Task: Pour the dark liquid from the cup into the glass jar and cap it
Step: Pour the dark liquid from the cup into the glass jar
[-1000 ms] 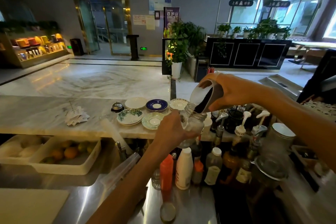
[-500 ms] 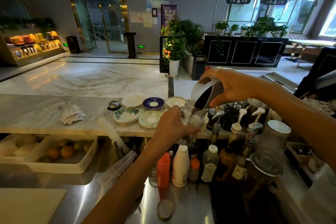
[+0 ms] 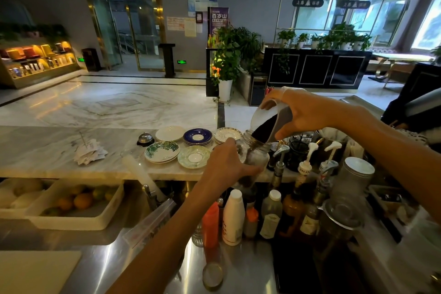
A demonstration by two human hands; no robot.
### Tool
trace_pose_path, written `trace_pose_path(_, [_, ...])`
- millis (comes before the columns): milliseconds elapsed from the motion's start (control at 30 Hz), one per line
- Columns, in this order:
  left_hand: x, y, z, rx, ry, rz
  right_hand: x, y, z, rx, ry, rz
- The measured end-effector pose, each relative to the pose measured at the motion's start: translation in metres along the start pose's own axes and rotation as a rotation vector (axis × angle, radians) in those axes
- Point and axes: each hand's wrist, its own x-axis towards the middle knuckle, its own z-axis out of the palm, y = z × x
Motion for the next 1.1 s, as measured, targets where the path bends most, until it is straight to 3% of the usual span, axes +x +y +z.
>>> trace_pose_path(1100, [-0.002,0.026,0.005,0.021,-0.047,-0.001,-0.020,-0.001,-0.017,-0.075,0.004,0.040])
